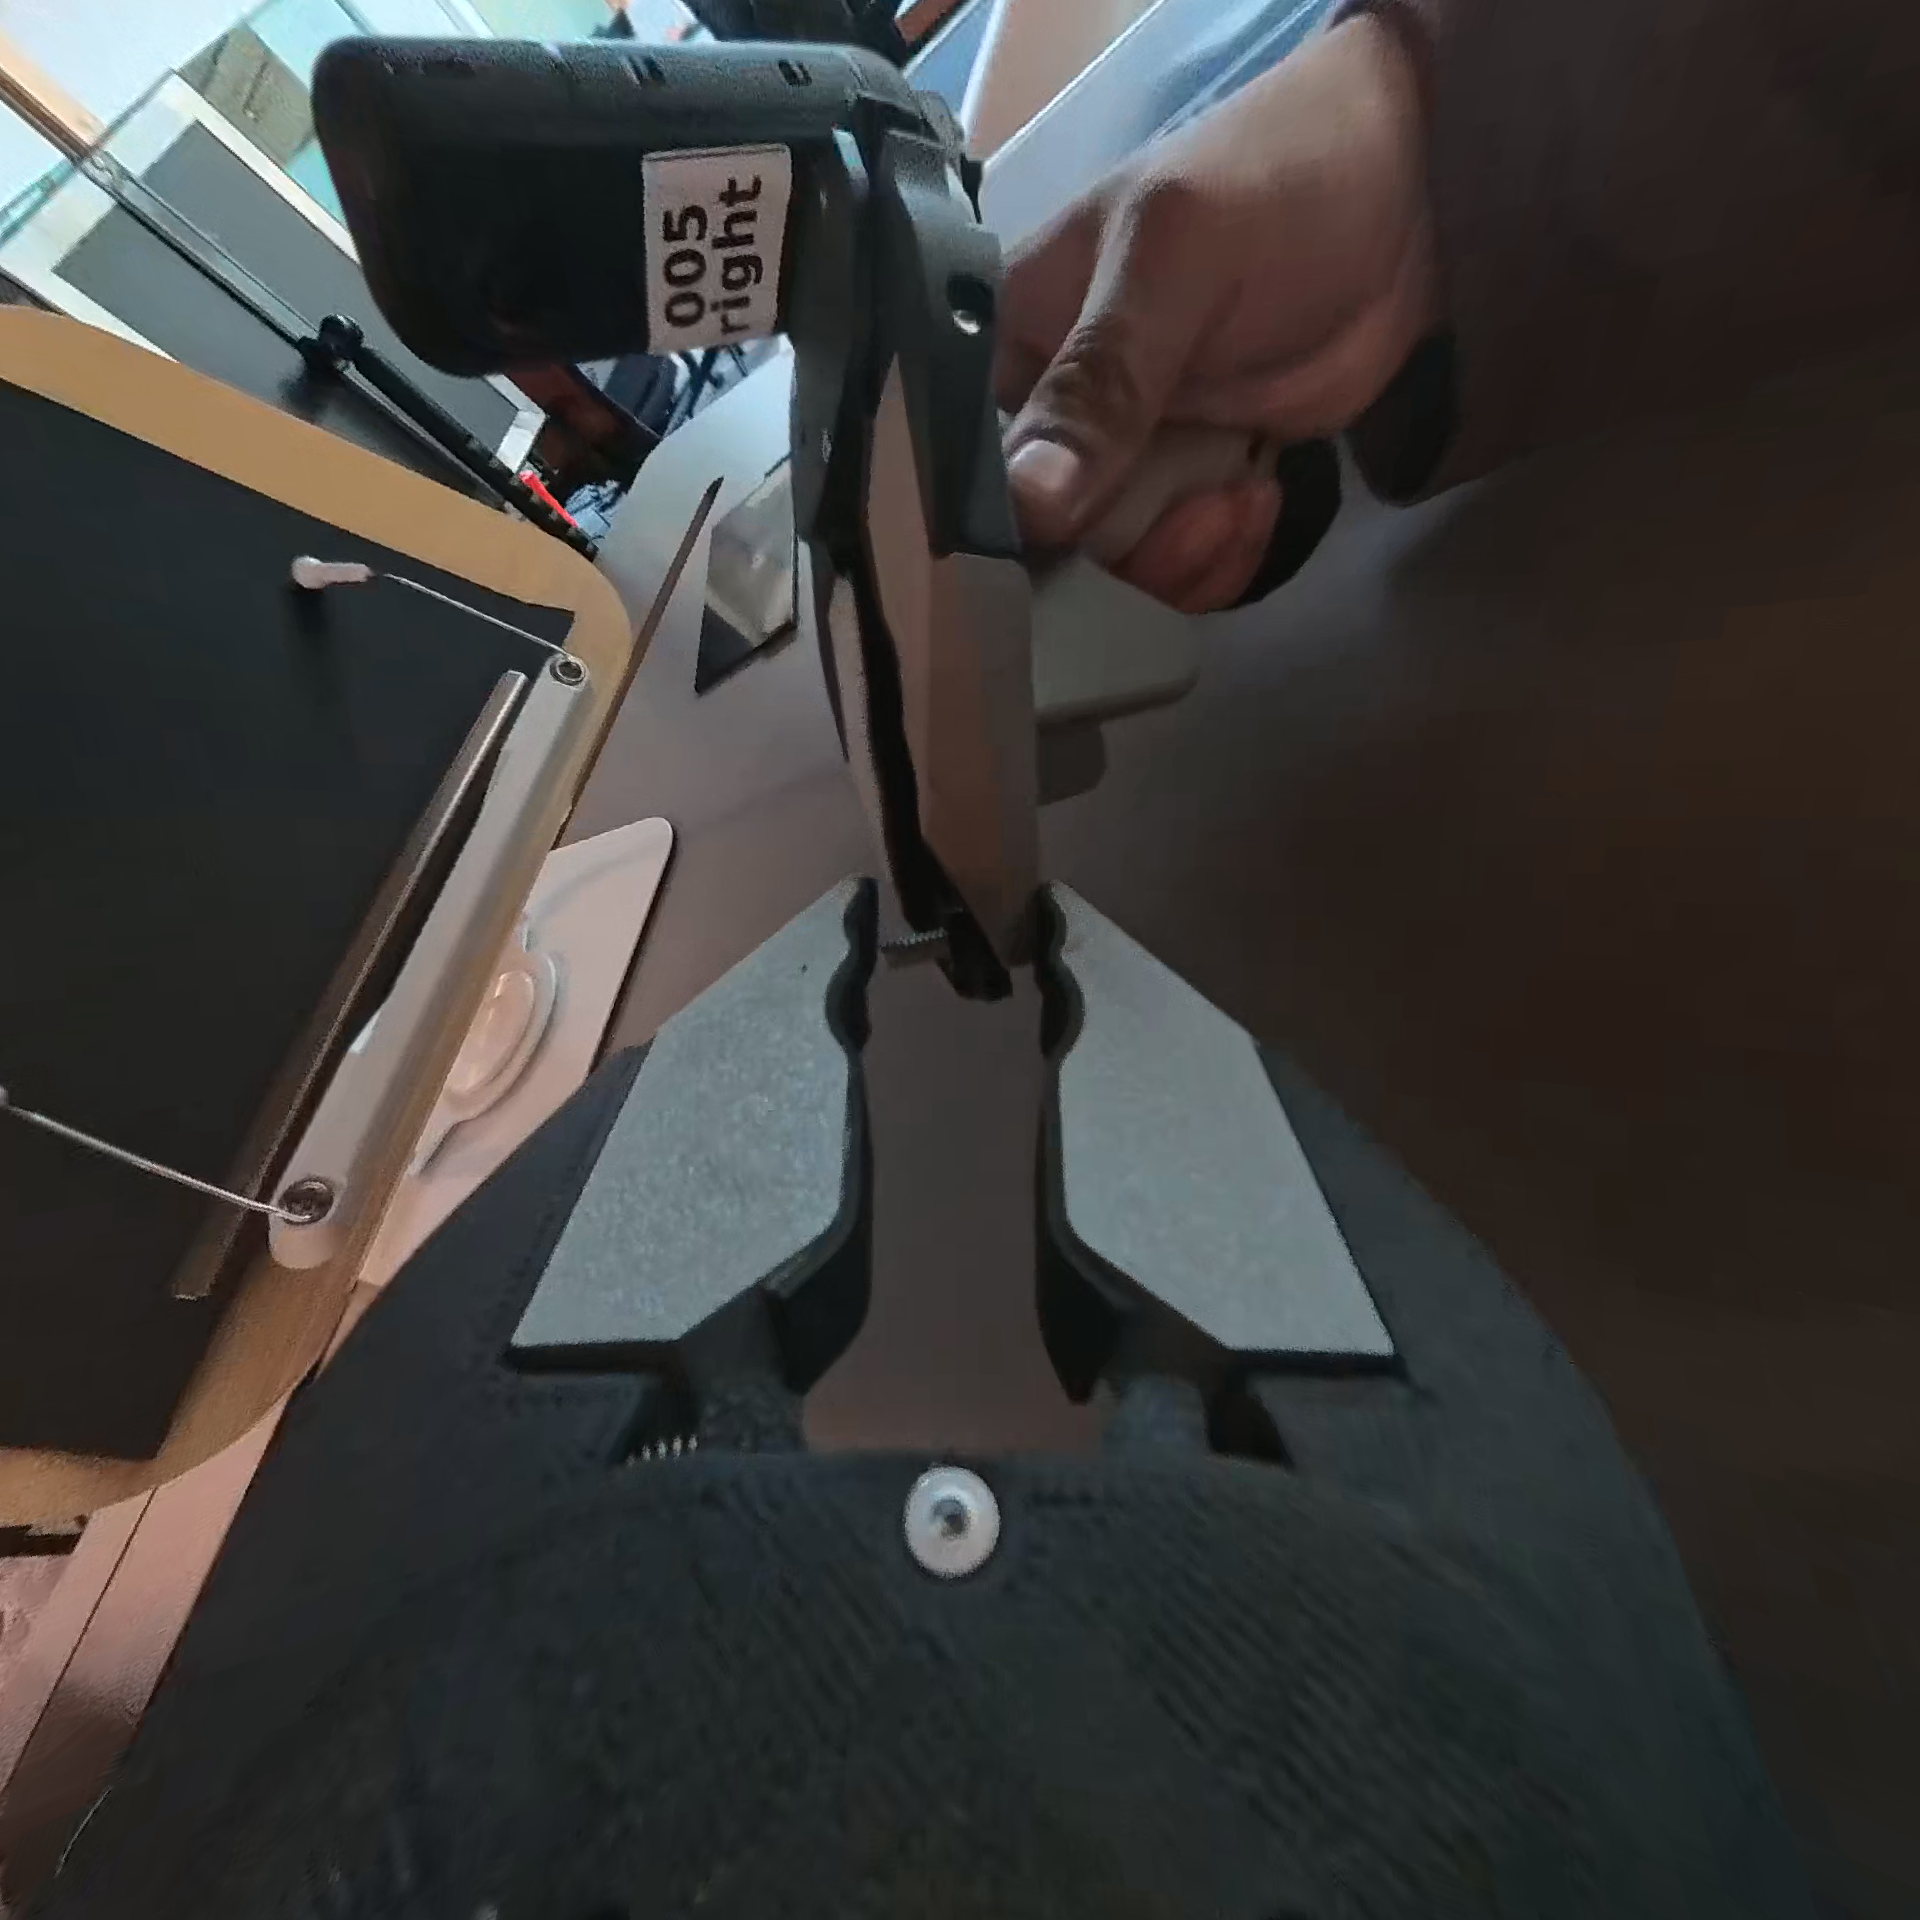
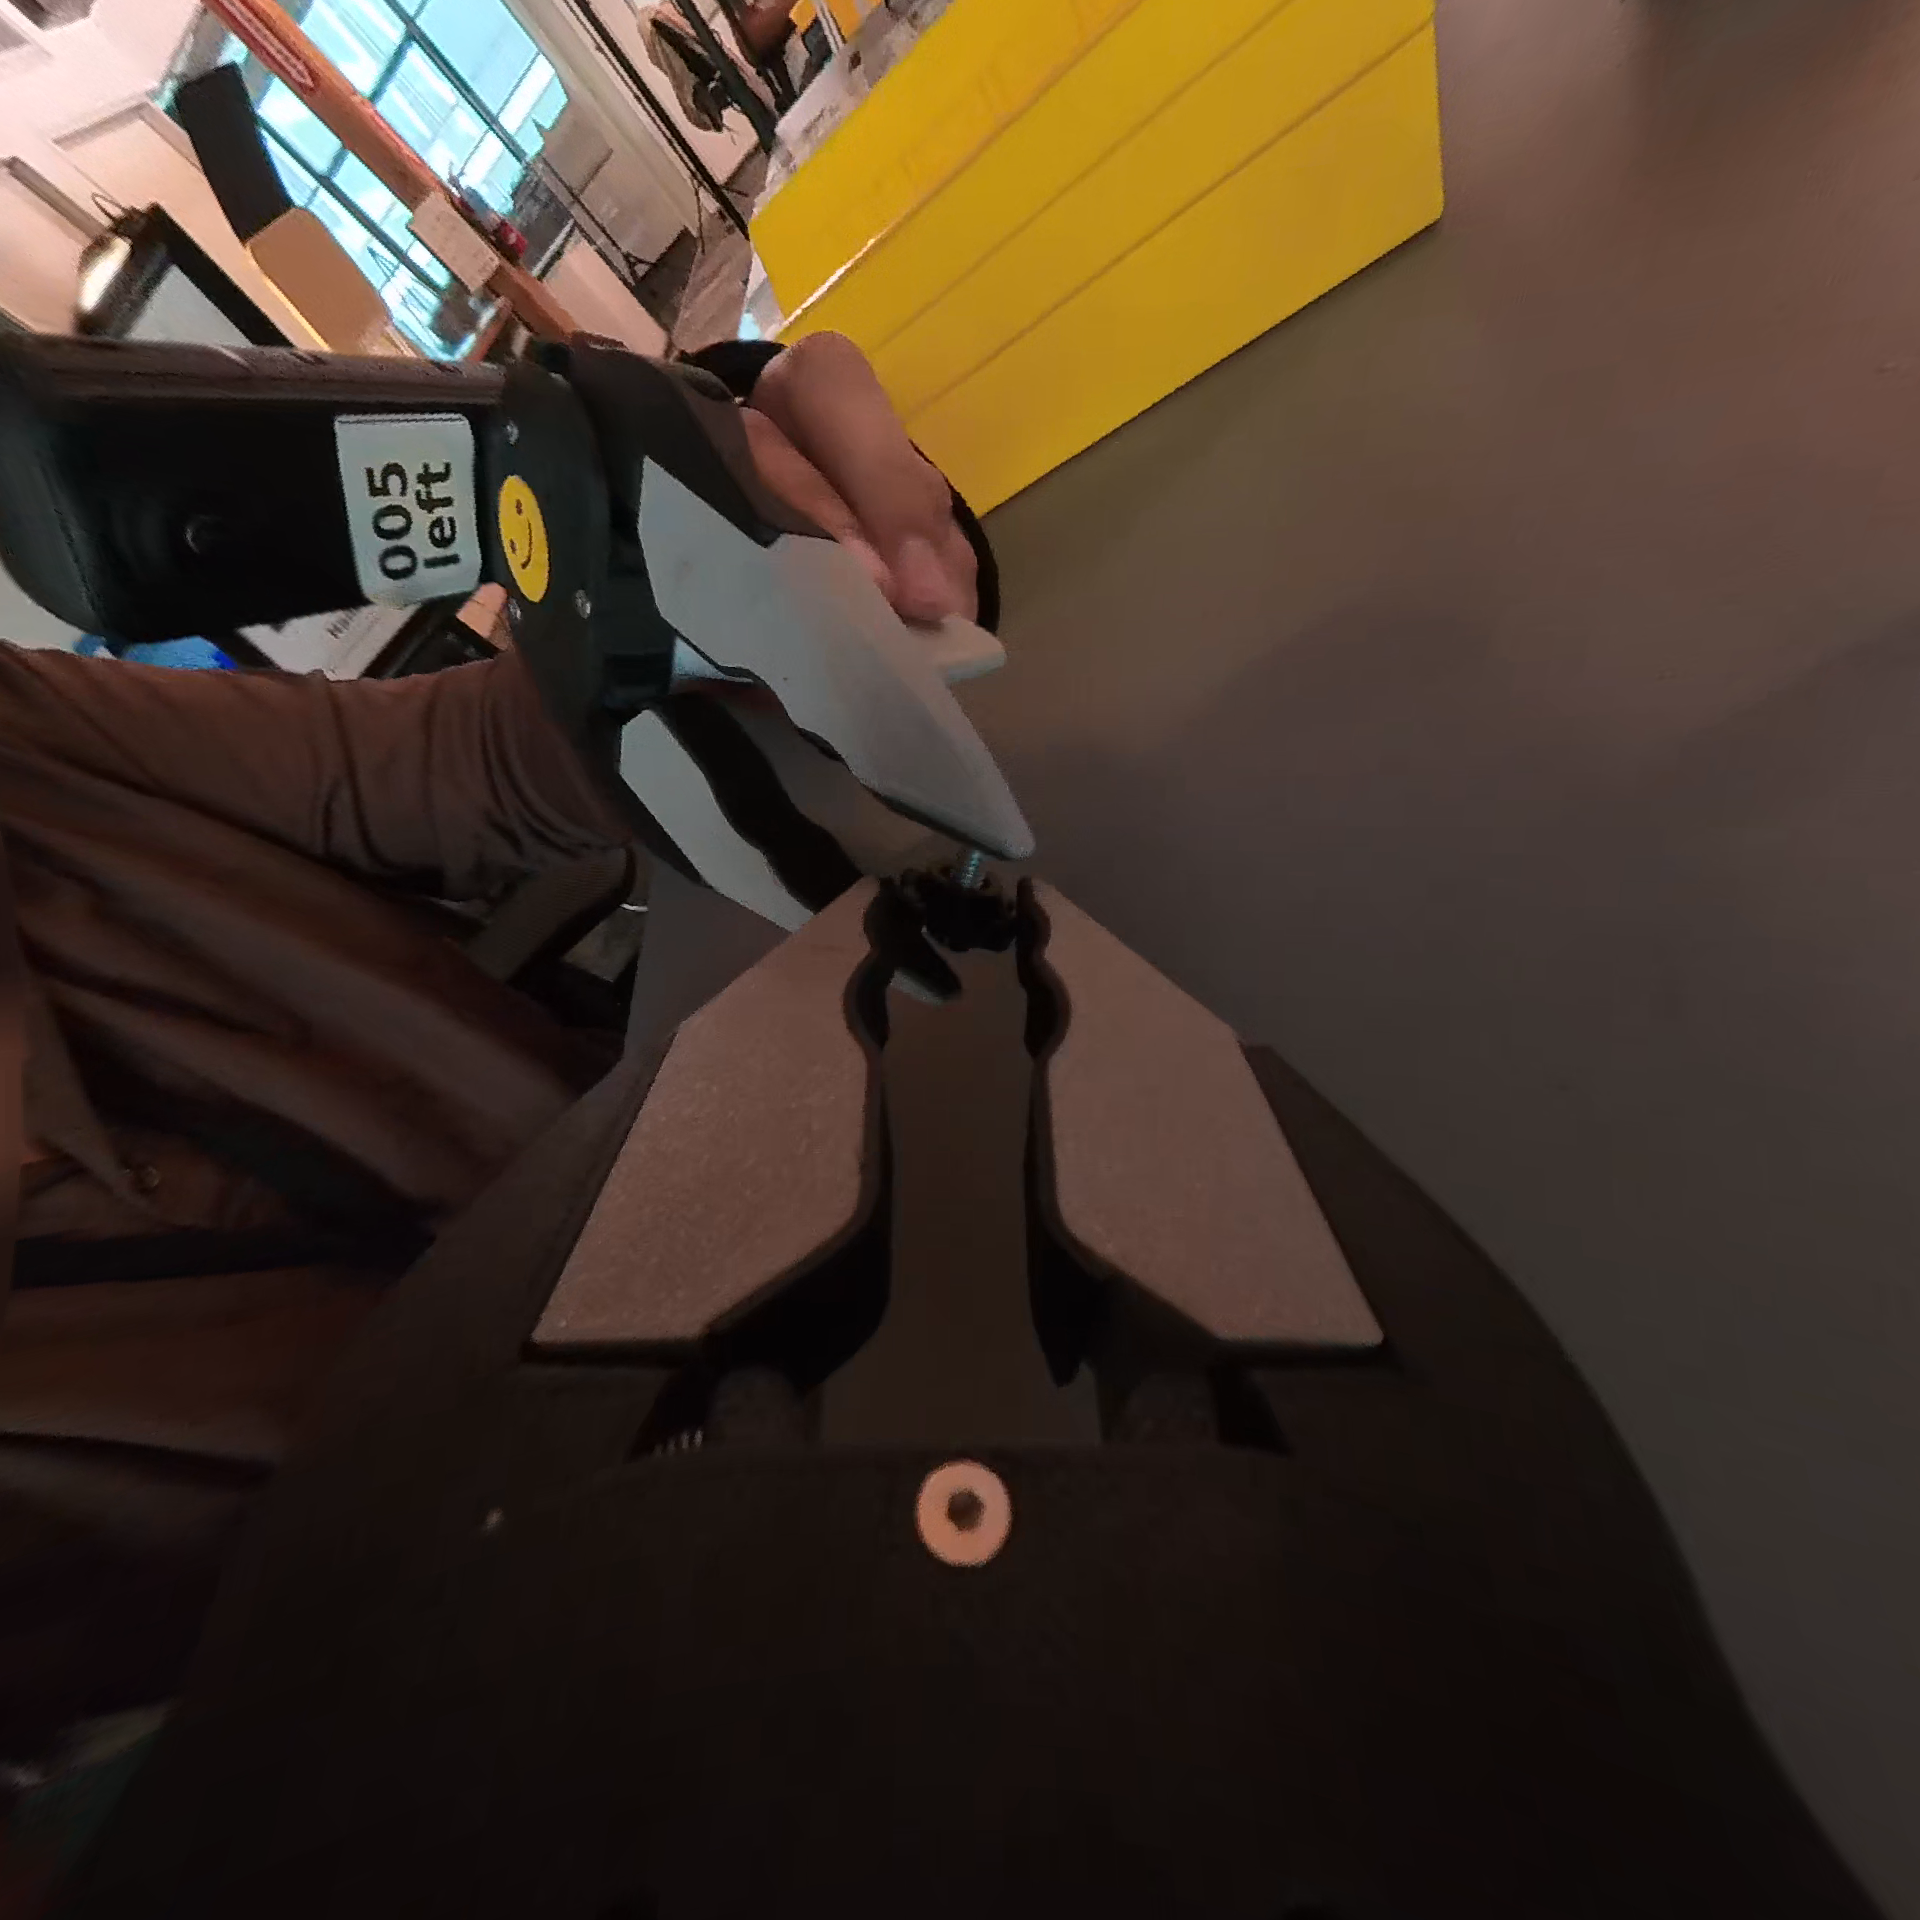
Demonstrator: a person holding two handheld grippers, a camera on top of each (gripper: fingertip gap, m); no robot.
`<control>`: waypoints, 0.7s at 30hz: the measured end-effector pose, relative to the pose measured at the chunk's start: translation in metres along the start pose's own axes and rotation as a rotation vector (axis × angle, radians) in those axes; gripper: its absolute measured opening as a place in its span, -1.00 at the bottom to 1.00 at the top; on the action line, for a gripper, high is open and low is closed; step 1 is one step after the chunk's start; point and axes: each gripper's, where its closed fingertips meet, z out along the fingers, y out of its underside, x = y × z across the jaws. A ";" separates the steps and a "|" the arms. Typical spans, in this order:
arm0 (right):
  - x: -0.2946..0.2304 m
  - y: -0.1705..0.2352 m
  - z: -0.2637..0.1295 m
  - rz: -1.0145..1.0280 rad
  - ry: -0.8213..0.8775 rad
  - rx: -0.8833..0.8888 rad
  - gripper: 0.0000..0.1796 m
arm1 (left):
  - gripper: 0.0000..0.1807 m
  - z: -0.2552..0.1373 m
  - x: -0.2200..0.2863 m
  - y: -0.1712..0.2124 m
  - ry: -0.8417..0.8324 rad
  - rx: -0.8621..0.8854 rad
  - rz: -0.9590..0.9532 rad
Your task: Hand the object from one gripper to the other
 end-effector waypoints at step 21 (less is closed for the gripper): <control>-0.004 -0.005 -0.004 0.053 -0.088 0.059 -0.78 | -0.88 -0.001 0.000 -0.002 -0.051 -0.024 0.100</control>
